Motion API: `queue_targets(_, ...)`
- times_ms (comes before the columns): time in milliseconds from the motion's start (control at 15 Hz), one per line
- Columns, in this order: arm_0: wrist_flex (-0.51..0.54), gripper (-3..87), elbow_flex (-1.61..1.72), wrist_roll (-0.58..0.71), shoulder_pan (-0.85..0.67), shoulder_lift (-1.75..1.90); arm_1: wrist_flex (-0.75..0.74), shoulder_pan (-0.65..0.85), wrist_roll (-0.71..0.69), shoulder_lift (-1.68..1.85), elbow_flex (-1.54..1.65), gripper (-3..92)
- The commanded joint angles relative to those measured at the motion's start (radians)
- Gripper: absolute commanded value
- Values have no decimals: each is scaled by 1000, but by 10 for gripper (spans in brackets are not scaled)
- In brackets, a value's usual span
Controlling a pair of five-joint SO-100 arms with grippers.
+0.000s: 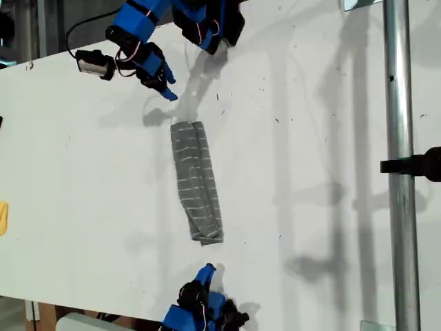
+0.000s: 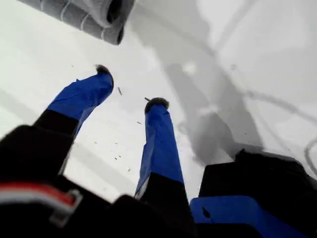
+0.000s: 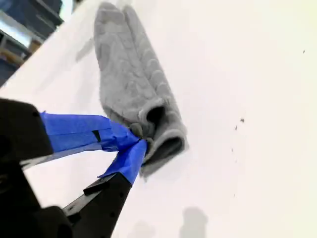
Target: Grasp corners of a towel and fold twice.
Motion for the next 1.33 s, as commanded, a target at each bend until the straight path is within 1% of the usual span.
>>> queue_targets(0, -144, -26, 167, -12, 78, 202, 40, -75, 207, 123, 124, 292)
queue_targets(67, -173, -26, 212, -21, 110, 204, 11, -147, 259, 141, 172, 390)
queue_targets(133, -196, -26, 258, -32, 132, 204, -28, -193, 282, 140, 196, 373)
queue_targets(200, -204, -26, 301, -54, 135, 204, -48, -179, 278, 140, 235, 398)
queue_targets(267, -212, -26, 333, -63, 135, 204, -91, -135, 233, 152, 281, 411)
queue_targets(467, -229, -26, 362, -75, 138, 204, -281, -2, 94, 95, 313, 397)
queue_targets(600, -229, -26, 360, -80, 141, 204, -394, 35, 67, -32, 284, 394)
queue_targets(800, -222, -26, 362, -89, 141, 204, -594, -5, 77, -365, 175, 393)
queue_targets(867, -216, -26, 359, -92, 143, 204, -635, -28, 92, -499, 109, 394)
queue_targets(1000, -201, -26, 359, -103, 144, 204, -692, -89, 107, -707, -51, 399)
queue_targets(1200, -189, -26, 356, -106, 146, 204, -686, -176, 115, -950, -285, 381)
queue_targets(1267, -184, -26, 356, -107, 146, 204, -678, -204, 118, -1014, -350, 358)
